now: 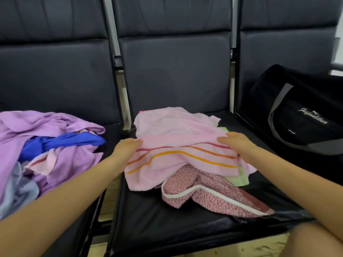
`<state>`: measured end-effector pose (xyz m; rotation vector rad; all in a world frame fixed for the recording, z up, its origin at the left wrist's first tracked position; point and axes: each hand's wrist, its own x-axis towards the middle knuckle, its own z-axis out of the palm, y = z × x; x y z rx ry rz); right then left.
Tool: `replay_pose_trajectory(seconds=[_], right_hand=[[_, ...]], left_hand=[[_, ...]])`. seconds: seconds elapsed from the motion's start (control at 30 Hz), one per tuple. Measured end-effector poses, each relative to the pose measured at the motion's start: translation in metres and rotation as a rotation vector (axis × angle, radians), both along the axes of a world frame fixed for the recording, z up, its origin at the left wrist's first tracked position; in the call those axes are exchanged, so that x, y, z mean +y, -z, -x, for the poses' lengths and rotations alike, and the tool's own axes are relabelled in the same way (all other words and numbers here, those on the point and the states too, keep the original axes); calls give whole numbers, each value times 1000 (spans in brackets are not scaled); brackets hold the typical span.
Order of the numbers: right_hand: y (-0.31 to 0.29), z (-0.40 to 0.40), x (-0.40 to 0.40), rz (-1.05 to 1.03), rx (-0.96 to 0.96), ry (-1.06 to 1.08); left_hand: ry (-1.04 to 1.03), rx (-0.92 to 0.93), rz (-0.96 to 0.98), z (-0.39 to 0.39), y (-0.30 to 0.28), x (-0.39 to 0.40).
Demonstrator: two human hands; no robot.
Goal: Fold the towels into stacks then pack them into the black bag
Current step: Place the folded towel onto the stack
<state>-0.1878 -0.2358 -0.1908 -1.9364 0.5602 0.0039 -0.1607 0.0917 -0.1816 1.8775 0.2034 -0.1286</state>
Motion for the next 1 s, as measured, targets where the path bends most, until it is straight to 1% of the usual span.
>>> replay_pose_trajectory(seconds=[0.1,0.17,0.33,0.47,0.53,0.6,0.7,0.77,0.87,0.93,1.0], right_hand=[[9,9,1,279,3,-8],[13,14,8,366,-40,-26],[12,21,13,172,-188,-18],[1,33,9,63,-290,-57],[-3,37,9,34,-342,-32],[-5,39,11,44,-433,9],[-11,38,17,54,-532,62],[-13,34,20,35,-529,61],[-9,27,22,41,-421,-34],[-4,25,21,93,-342,-117],[0,25,18,224,-287,-200]], left_hand=[[20,26,-23,6,4,0],[15,15,-58,10,8,1],[77,-98,-8,25,8,-11],[66,-79,143,29,7,-10],[51,-90,166,29,7,-11],[59,-109,135,29,5,-13],[82,-156,-3,24,5,-16],[93,-138,8,19,4,-18],[13,-84,101,3,4,-20],[-40,-65,161,-5,3,-24],[-77,-50,182,-10,3,-31]])
